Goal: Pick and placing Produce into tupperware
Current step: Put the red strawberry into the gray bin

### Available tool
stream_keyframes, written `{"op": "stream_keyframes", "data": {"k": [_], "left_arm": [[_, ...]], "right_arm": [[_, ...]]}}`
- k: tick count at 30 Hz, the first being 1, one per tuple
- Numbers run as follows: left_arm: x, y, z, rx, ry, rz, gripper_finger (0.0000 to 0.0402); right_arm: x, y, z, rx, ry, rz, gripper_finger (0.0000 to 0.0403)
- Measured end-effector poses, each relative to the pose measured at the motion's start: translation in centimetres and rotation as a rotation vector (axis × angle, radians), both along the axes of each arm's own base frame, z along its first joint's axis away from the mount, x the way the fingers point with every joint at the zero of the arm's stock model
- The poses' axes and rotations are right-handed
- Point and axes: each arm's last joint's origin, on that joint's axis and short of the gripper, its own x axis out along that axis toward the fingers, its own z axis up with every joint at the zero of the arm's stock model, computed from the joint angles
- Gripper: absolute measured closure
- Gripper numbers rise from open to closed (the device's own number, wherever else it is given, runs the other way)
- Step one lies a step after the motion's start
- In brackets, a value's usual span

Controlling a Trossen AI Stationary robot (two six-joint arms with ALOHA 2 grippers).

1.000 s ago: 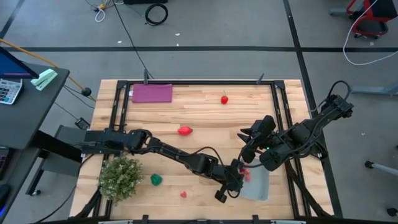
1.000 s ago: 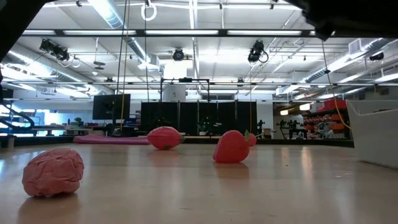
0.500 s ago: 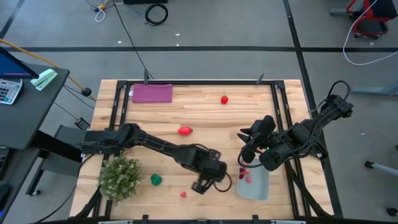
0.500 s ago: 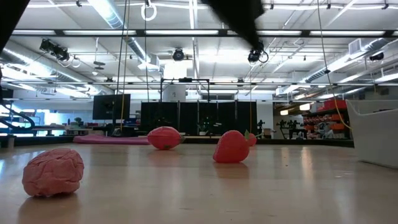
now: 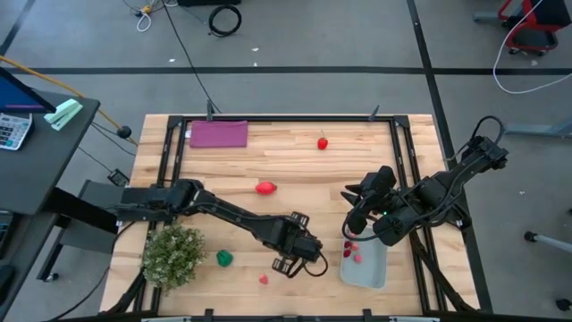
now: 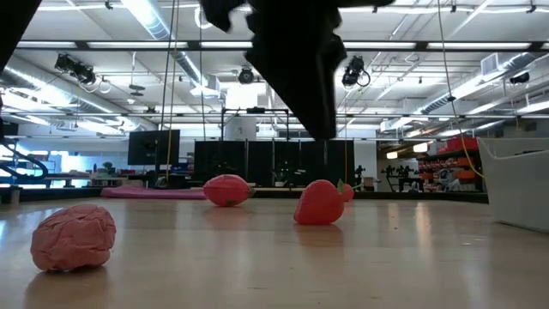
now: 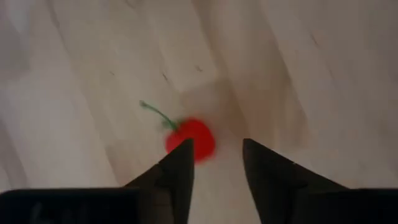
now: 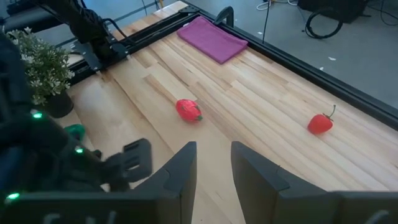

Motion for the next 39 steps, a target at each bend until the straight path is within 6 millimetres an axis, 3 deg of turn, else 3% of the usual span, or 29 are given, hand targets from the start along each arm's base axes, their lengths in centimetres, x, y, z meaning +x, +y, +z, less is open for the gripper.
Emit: {"op": "stream_keyframes", "data": {"k": [7, 14, 39], "left_arm": [[1.2, 3.1, -0.8, -0.013, -0.03, 0.14, 0.0215], [2.2, 5.3, -2.2, -0.065, -0.023, 0.313, 0.0222], [3.0, 4.5, -3.7, -0.18, -0.048, 0.408, 0.0233]], "right_arm": [[0.0, 0.0, 0.0, 0.0, 0.0, 0.0, 0.0295], [0.0, 0.0, 0.0, -0.001, 0.0, 0.001, 0.0295], [0.0, 0.0, 0.0, -0.004, 0.003, 0.002, 0.0295]]}}
